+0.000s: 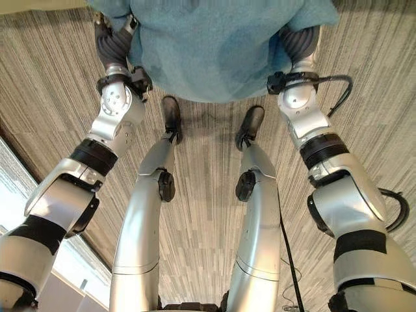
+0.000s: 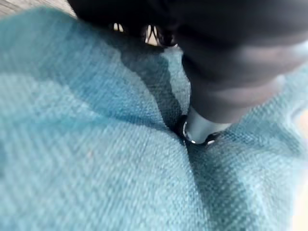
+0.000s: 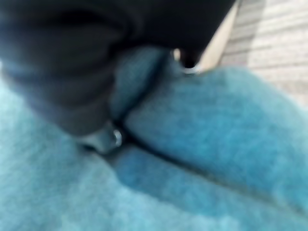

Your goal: Pick up all the scattered cushions and arrange them neatly on the sofa.

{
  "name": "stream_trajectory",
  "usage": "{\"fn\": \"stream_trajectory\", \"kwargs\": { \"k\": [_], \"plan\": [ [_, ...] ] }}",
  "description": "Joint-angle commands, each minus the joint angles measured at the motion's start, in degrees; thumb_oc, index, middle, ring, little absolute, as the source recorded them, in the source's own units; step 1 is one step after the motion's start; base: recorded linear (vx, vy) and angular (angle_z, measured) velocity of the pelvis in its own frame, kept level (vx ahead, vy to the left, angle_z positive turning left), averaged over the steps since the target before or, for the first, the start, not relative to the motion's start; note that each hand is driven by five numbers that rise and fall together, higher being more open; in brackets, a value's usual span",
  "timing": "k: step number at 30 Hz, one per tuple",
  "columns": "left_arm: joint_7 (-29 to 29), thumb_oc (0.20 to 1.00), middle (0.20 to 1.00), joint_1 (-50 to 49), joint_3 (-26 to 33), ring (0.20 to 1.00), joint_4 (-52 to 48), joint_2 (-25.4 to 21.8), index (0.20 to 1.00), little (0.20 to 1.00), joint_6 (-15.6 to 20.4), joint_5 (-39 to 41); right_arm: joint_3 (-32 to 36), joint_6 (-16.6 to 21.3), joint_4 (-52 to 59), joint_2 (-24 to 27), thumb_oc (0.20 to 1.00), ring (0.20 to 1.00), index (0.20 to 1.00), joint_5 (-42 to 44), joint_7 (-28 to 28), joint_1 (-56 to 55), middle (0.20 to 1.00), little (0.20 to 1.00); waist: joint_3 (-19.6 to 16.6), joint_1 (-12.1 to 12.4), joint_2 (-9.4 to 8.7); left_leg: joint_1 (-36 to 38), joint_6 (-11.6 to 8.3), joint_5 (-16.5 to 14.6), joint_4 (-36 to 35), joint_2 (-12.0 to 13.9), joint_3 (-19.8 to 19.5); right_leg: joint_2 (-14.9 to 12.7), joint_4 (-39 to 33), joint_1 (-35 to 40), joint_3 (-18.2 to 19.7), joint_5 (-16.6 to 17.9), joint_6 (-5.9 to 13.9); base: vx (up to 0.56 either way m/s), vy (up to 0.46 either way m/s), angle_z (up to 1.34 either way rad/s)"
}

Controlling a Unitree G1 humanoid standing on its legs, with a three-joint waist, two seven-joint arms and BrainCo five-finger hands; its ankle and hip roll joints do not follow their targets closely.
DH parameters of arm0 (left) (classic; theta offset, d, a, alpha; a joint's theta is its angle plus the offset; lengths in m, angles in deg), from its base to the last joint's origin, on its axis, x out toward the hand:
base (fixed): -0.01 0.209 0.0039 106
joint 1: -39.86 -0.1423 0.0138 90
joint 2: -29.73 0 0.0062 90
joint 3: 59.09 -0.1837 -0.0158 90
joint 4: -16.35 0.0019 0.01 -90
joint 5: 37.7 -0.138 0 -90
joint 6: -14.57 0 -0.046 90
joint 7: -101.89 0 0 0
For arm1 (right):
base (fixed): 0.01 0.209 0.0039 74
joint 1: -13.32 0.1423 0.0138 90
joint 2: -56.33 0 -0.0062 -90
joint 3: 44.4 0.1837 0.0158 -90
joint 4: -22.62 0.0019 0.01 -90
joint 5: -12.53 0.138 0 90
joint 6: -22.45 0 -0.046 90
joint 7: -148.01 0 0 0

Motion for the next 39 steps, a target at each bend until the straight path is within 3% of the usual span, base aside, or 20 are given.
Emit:
{"fn": "stream_trajectory", "kwargs": {
  "k": [1, 12, 15, 22, 29, 32, 34, 36, 38, 39],
  "plan": [
    [-5.5, 0.200, 0.200, 1.1, -1.5, 0.200, -14.0, 7.4, 0.200, 0.200, 4.9, -8.9, -3.5, 6.5, 14.9, -7.3, 0.200, 0.200, 0.200, -10.3, 3.3, 2.7, 0.200, 0.200, -6.2, -1.0, 2.06, 5.8, -2.20, -9.3, 3.1, -3.3, -8.7, 2.5, -3.2, 9.3, 0.1, -1.9, 5.44, -0.07, -0.012, 0.03],
    [-6.9, 0.200, 0.200, -11.3, 0.1, 0.200, -25.2, 3.6, 0.200, 0.200, 1.7, -16.9, 4.7, 4.0, 25.7, -5.8, 0.200, 0.200, 0.200, -17.5, 4.2, -11.4, 0.200, 0.200, -7.7, -0.1, 1.76, 26.2, -4.04, -8.0, -6.7, -3.1, -10.0, 0.3, -12.1, 29.6, -4.1, -1.5, 5.33, -0.01, -0.038, 0.07],
    [-9.3, 0.200, 0.200, -19.5, 0.7, 0.200, -28.7, 1.8, 0.200, 0.200, 0.8, -18.5, 8.7, 3.9, 30.1, -7.2, 0.200, 0.200, 0.200, -17.8, 5.8, -21.2, 0.200, 0.200, -9.4, 0.3, 1.53, 35.7, -4.34, -5.3, -11.7, -3.1, -10.2, -0.5, -17.8, 40.0, -7.0, 0.8, 5.09, 0.00, -0.017, 0.14],
    [-14.3, 0.200, 0.200, -36.4, 4.1, 0.200, -32.7, 1.9, 0.200, 0.200, 0.1, -16.2, 12.5, 3.9, 35.1, -10.8, 0.200, 0.200, 0.200, -15.4, 11.2, -38.1, 0.200, 0.200, -13.3, 1.3, 0.71, 55.7, -4.37, -5.2, -20.7, -2.4, -10.9, -0.3, -26.7, 60.8, -10.5, 1.7, 5.79, 0.17, -0.002, 0.17],
    [-16.9, 0.200, 0.200, -47.4, 7.9, 0.200, -34.7, 1.0, 0.200, 0.200, -0.9, -15.6, 13.8, 2.9, 36.5, -12.6, 0.200, 0.200, 0.200, -15.0, 14.8, -45.2, 0.200, 0.200, -17.8, 2.5, -0.04, 66.6, -3.36, -6.8, -23.8, -2.4, -10.3, 0.0, -32.4, 72.9, -11.2, 2.5, 6.98, 0.16, 0.060, -0.02],
    [-17.3, 0.200, 0.200, -49.7, 9.0, 0.200, -35.2, 0.5, 0.200, 0.200, -1.9, -15.9, 14.4, 2.4, 37.3, -12.8, 0.200, 0.200, 0.200, -15.1, 15.7, -46.2, 0.200, 0.200, -18.8, 3.1, -0.24, 69.8, -2.39, -7.9, -24.5, -2.6, -10.0, -0.3, -32.6, 75.3, -10.9, 2.7, 7.39, 0.12, 0.119, -0.04],
    [-17.9, 0.200, 0.200, -51.4, 9.4, 0.200, -35.4, 0.4, 0.200, 0.200, -2.9, -16.9, 15.3, 1.9, 37.5, -13.0, 0.200, 0.200, 0.200, -15.9, 16.3, -47.0, 0.200, 0.200, -19.5, 3.4, 0.07, 73.0, -0.93, -8.9, -24.9, -3.4, -10.4, -1.5, -27.3, 74.9, -9.3, 3.8, 8.43, 0.12, 0.230, -0.07],
    [-18.5, 0.200, 0.200, -52.7, 9.6, 0.200, -35.7, -0.1, 0.200, 0.200, -3.6, -17.1, 15.8, 1.5, 38.3, -13.2, 0.200, 0.200, 0.200, -15.7, 17.1, -47.2, 0.200, 0.200, -18.8, 2.9, 1.00, 75.8, 0.92, -9.2, -25.5, -3.7, -10.2, -1.6, -17.0, 72.3, -6.2, 8.4, 9.66, 0.05, 0.210, -0.13],
    [-18.8, 0.200, 0.200, -53.1, 9.8, 0.200, -35.7, -0.1, 0.200, 0.200, -4.0, -17.7, 16.2, 1.6, 37.9, -13.5, 0.200, 0.200, 0.200, -15.4, 17.4, -47.3, 0.200, 0.200, -18.3, 3.0, 1.82, 77.3, 1.55, -9.5, -25.5, -3.2, -10.2, -0.9, -12.7, 70.0, -4.9, 7.6, 9.47, 0.08, 0.158, -0.11],
    [-19.0, 0.200, 0.200, -53.6, 10.0, 0.200, -35.9, 0.1, 0.200, 0.200, -4.2, -17.8, 16.5, 1.6, 38.1, -13.4, 0.200, 0.200, 0.200, -15.1, 17.6, -47.3, 0.200, 0.200, -18.6, 3.0, 1.77, 78.8, 1.78, -10.0, -26.1, -3.3, -10.3, 0.3, -14.2, 68.4, -4.8, 5.3, 8.48, 0.12, 0.099, -0.28]
  ]
}}
